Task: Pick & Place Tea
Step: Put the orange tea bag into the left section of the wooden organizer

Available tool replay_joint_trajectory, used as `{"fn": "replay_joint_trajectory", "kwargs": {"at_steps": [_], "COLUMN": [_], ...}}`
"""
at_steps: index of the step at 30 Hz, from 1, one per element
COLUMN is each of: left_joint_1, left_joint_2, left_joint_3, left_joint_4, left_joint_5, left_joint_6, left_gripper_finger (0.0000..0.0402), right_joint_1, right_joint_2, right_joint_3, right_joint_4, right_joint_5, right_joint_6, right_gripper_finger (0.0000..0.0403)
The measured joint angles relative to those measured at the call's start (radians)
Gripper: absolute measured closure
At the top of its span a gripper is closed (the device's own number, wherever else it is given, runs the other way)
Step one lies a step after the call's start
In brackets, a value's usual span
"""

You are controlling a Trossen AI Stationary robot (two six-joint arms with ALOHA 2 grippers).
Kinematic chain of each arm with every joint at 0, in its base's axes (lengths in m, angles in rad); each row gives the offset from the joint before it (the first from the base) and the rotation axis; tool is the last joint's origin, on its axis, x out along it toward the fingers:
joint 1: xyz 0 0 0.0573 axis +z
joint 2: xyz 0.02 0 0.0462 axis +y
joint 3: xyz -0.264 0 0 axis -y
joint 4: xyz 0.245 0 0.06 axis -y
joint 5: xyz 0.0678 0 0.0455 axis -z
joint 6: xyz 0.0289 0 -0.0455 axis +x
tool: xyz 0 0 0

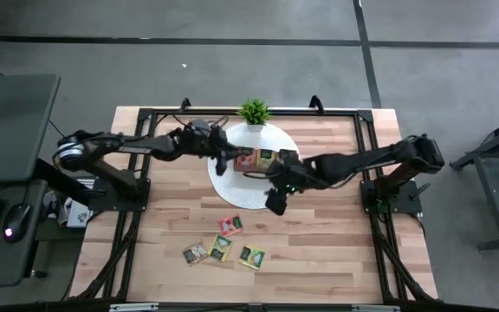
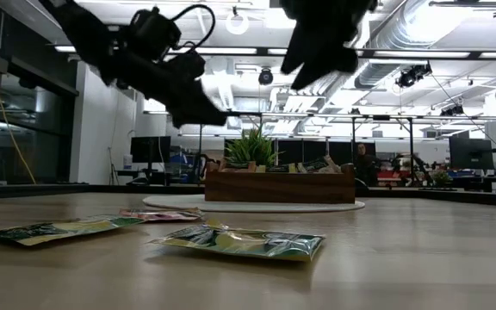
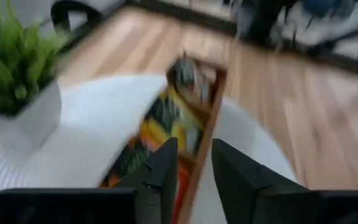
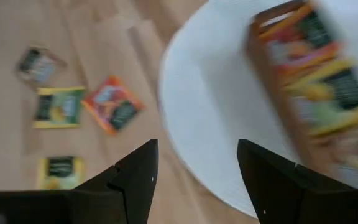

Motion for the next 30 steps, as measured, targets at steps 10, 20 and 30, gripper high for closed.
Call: {"fn": "replay_joint_trajectory", "kwargs": {"at_steps": [10, 20, 30], "left_joint_1": [-0.322, -0.585, -0.702], "left_joint_2": [-0.151, -0.055, 0.050], "left_joint_3": [-0.002, -0.001, -0.001], "left_joint_4": [-0.417, -0.470, -0.432], "left_joint_5": [-0.258, -0.382, -0.378], "left_joint_6": [0.043, -0.151, -0.239], "left_gripper_finger": [0.0396, 0.0401, 0.0401], "right_joint_1": [0.011, -0.003, -0.036], "right_joint_2": [-0.002, -0.002, 0.068], "right_joint_3": [-0.276, -0.295, -0.293], "right_joint_4": [0.517, 0.585, 0.604], "right_joint_5": [-0.092, -0.051, -0.151], "right_joint_6": [0.085, 0.262, 0.486], "right_gripper_finger": [0.0187, 0.0187, 0.0187]}}
